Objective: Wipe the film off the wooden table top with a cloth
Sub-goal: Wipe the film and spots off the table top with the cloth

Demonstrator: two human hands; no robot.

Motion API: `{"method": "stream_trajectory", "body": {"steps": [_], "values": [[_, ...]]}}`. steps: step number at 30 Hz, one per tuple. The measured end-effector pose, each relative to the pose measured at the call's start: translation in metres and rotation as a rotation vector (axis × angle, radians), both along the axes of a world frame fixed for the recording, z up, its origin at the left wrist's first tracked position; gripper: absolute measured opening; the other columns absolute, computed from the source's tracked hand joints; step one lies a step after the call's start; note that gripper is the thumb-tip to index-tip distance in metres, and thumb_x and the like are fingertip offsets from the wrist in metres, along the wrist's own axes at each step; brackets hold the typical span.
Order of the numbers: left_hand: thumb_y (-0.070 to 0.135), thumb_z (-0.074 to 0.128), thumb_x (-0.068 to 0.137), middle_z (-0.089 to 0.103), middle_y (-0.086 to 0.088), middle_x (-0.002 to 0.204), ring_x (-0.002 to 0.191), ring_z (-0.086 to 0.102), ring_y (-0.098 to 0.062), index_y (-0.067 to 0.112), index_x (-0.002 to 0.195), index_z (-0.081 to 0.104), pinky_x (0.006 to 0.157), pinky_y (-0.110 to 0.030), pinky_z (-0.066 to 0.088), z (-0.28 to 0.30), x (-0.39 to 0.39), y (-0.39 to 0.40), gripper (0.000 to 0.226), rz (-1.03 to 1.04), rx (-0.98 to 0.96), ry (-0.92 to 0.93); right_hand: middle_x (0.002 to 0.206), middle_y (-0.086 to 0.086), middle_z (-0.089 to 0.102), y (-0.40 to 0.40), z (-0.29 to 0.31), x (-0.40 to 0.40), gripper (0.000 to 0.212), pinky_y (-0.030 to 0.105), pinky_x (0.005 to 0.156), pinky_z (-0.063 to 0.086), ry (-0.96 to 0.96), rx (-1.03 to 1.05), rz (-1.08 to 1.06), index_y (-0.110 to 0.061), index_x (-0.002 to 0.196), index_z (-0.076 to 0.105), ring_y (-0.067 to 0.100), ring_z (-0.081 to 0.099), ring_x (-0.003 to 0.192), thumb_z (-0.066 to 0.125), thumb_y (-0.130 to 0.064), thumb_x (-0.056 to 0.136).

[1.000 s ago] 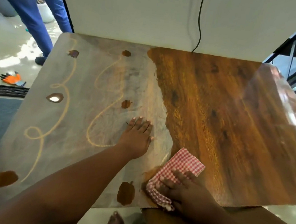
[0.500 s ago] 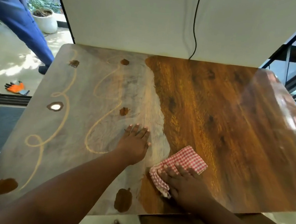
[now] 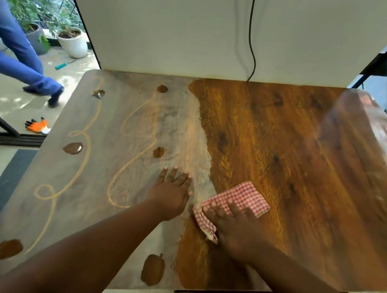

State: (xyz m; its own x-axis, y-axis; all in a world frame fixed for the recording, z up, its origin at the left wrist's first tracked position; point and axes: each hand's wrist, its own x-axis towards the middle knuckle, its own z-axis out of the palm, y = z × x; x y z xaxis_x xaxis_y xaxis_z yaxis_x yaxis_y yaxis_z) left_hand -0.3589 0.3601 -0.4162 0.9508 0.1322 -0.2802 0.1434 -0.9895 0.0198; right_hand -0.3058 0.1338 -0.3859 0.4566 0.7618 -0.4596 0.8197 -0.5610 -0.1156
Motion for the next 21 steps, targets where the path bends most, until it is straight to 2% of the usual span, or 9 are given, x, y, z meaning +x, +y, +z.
{"method": "stream_trajectory", "body": {"steps": [3,5,9,12,14,17,21], "values": [[0.047,0.008,0.099,0.006,-0.001,0.161,0.146,-0.012,-0.024,0.02,0.153,0.008,0.108,-0.041,-0.024,-0.001,0.001,0.0,0.06,-0.008,0.017,-0.033,0.16,-0.003,-0.005,0.034,-0.001,0.004,0.061,0.06,0.11,-0.002,-0.03,-0.051,-0.037,-0.037,0.149,-0.007,0.037,-0.006,0.144,0.023,-0.048,0.097],[0.047,0.008,0.099,0.004,-0.002,0.161,0.146,-0.016,-0.024,0.02,0.153,0.007,0.108,-0.04,-0.025,-0.003,0.003,0.003,0.06,-0.021,0.017,-0.056,0.16,-0.002,-0.005,0.04,-0.006,-0.006,0.06,0.059,0.11,-0.005,-0.029,-0.021,-0.039,-0.035,0.15,-0.006,0.039,-0.007,0.144,0.019,-0.047,0.097],[0.044,0.012,0.1,-0.002,-0.003,0.161,0.145,-0.017,-0.024,0.019,0.153,0.002,0.111,-0.04,-0.023,-0.006,0.011,0.022,0.059,-0.036,0.01,-0.103,0.158,-0.012,-0.002,0.018,-0.012,-0.028,0.058,0.052,0.109,-0.013,0.038,0.052,-0.013,-0.051,0.142,-0.016,0.028,-0.01,0.144,-0.005,-0.057,0.085],[0.042,0.014,0.1,-0.002,-0.005,0.161,0.146,-0.015,-0.025,0.016,0.153,0.002,0.112,-0.041,-0.021,-0.006,0.023,0.038,0.059,-0.056,-0.009,-0.134,0.156,-0.018,-0.003,0.005,-0.011,-0.024,0.054,0.048,0.11,-0.012,0.061,-0.004,-0.039,-0.061,0.134,-0.022,0.023,-0.01,0.145,-0.008,-0.06,0.082],[0.041,0.014,0.101,0.0,-0.006,0.161,0.146,-0.013,-0.025,0.015,0.153,0.004,0.111,-0.041,-0.021,-0.004,0.031,0.046,0.059,-0.071,-0.024,-0.14,0.157,-0.016,-0.003,0.01,-0.008,-0.014,0.056,0.05,0.112,-0.008,0.024,-0.029,-0.08,-0.057,0.138,-0.019,0.025,-0.008,0.146,-0.006,-0.06,0.084],[0.042,0.015,0.101,0.001,-0.006,0.161,0.146,-0.012,-0.025,0.014,0.153,0.005,0.111,-0.04,-0.021,-0.004,0.04,0.055,0.06,-0.119,-0.033,-0.135,0.16,-0.009,-0.004,0.047,-0.007,0.004,0.057,0.054,0.112,-0.001,-0.016,-0.047,-0.213,-0.045,0.145,-0.013,0.031,-0.008,0.145,0.011,-0.052,0.094],[0.039,0.017,0.101,0.0,-0.007,0.161,0.146,-0.012,-0.024,0.013,0.153,0.005,0.11,-0.039,-0.023,-0.005,0.045,0.061,0.059,-0.159,-0.053,-0.12,0.16,-0.006,-0.007,0.077,-0.008,-0.003,0.057,0.057,0.112,-0.004,0.004,-0.041,-0.291,-0.042,0.148,-0.009,0.033,-0.011,0.144,0.016,-0.048,0.097]]}}
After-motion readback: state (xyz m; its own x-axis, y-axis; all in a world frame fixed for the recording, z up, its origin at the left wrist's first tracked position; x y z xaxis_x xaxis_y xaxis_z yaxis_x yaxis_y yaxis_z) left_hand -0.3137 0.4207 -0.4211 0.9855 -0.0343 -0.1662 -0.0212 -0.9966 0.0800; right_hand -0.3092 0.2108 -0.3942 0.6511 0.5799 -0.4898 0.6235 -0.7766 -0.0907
